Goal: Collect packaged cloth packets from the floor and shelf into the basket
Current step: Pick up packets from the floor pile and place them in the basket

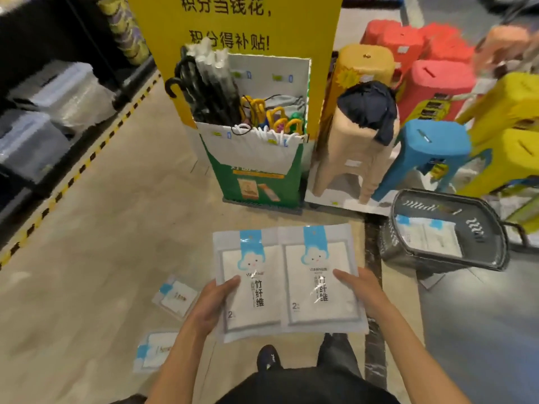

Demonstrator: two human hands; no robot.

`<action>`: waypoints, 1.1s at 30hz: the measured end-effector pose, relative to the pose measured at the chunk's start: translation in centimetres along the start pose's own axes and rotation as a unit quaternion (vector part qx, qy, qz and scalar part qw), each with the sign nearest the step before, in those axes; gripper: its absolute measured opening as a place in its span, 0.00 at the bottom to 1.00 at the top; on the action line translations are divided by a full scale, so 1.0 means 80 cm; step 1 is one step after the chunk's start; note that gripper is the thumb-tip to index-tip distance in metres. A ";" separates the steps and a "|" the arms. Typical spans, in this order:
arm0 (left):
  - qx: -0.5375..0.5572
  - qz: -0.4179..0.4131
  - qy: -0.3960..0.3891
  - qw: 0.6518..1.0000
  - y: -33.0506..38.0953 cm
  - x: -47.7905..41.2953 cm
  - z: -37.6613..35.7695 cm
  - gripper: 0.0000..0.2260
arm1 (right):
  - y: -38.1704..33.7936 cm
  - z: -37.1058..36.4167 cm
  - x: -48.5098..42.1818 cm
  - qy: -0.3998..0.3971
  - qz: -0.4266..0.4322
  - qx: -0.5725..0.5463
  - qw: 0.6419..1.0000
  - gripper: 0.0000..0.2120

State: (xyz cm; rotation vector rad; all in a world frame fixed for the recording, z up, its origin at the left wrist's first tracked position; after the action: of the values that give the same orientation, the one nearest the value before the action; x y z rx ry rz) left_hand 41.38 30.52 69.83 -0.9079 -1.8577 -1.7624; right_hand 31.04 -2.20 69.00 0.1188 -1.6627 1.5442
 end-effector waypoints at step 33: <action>-0.249 0.036 -0.156 0.955 -0.081 -0.037 -0.637 0.12 | 0.091 0.597 -0.016 0.211 -0.045 -0.181 0.960 0.11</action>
State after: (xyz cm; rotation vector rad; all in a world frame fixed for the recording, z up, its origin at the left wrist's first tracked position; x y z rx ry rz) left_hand 32.11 -20.07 68.62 -1.4945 -1.5384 -2.1877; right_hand 3.73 -42.03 67.98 -0.3050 -1.5368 1.0813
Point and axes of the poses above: each hand's wrist, its own x-axis away from the middle knuckle, its own z-axis out of the back of the hand, y = z × x, the point moved 1 cm from there along -x, towards the middle knuckle, and after that the axes turned 5 degrees about y, right-handed, at the moved point
